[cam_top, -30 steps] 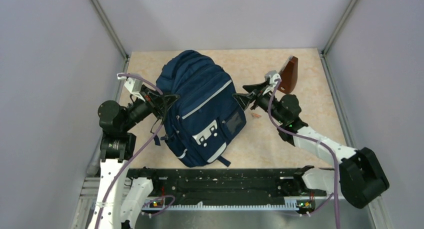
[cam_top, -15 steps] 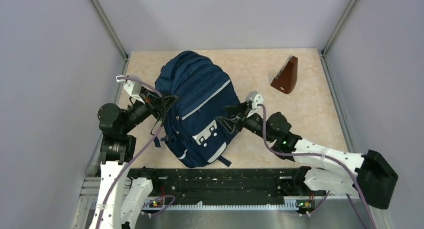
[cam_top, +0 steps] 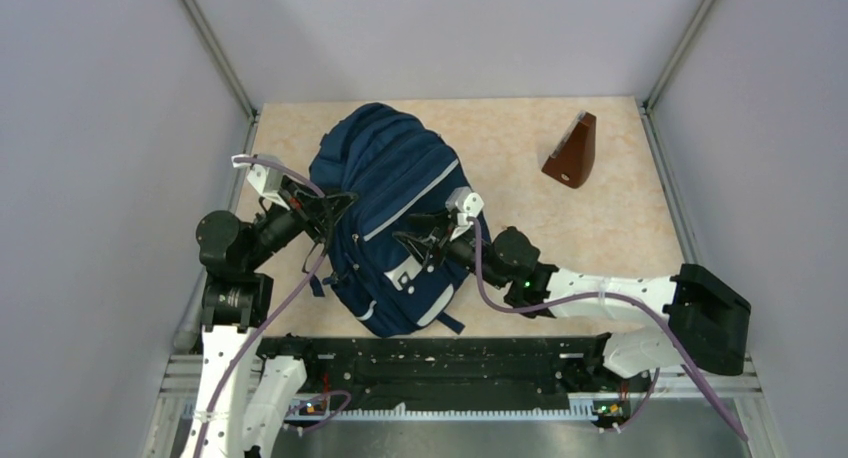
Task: Pack the student bag
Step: Zip the student bag at the center of the board.
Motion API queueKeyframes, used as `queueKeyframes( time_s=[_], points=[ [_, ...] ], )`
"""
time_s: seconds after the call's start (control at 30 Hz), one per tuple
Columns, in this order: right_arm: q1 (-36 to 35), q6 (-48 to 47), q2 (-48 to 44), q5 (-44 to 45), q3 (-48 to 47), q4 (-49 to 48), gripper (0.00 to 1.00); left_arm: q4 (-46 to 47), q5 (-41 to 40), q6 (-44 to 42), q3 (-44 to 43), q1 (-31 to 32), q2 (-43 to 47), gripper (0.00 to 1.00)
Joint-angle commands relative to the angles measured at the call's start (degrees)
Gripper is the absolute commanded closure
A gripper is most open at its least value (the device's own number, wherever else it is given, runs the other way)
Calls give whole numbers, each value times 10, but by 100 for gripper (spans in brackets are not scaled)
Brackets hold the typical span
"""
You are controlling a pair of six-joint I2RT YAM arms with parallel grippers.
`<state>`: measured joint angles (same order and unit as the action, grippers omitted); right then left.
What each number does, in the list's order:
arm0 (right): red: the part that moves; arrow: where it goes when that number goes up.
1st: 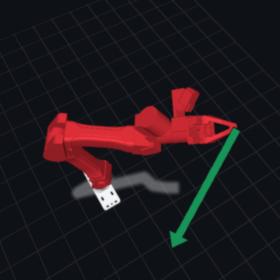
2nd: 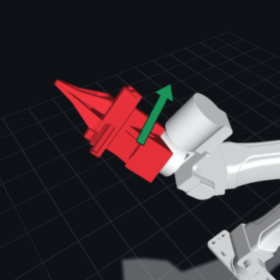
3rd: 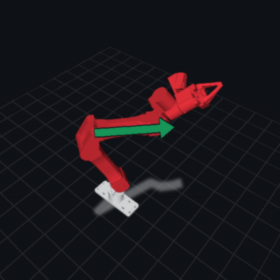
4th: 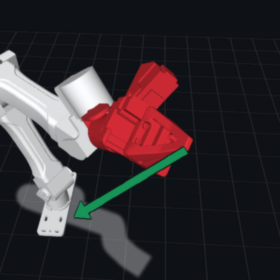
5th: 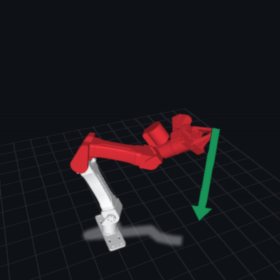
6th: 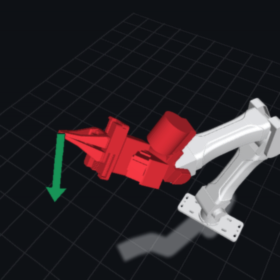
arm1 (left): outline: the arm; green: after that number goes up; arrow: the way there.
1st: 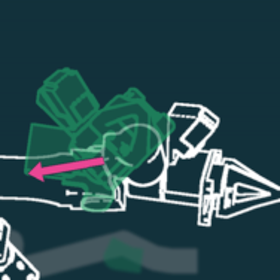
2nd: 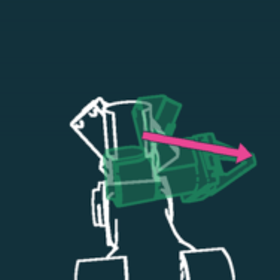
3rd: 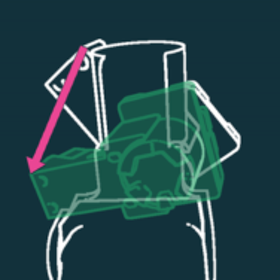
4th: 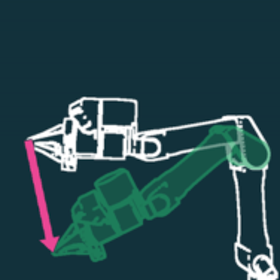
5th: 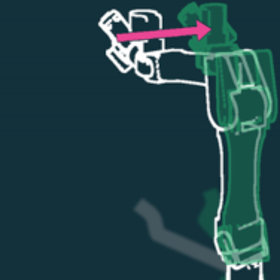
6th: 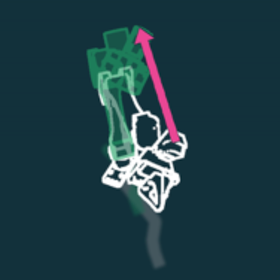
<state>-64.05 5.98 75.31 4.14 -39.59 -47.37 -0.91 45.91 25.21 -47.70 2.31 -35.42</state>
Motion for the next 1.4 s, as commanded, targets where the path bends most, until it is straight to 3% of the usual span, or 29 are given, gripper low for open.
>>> queueKeyframes(
  time_s=[0.0, 0.23, 0.4, 0.53, 0.73, 0.8, 1.37],
  points=[
    [-11, -7, 6, 33, -40, -48, 58, 119, 10, 8, -14, 4, 25, 100],
    [-31, -28, 29, 58, -64, -41, 58, 120, 11, 9, -13, 4, 27, 100],
    [-55, -56, 57, 147, -76, -42, 61, 122, 10, 10, -12, 4, 27, 100],
    [-64, -78, 77, 216, -85, -47, 72, 124, 12, 10, -11, 4, 29, 100],
    [-64, -81, 81, 232, -85, -51, 83, 124, 10, 8, -10, 4, 28, 100],
    [-64, -84, 80, 231, -82, -50, 100, 121, 6, 6, -9, 4, 28, 100],
    [-64, -115, 67, 305, -66, -20, 100, 103, -15, -9, -11, 4, 33, 100]
  ],
)
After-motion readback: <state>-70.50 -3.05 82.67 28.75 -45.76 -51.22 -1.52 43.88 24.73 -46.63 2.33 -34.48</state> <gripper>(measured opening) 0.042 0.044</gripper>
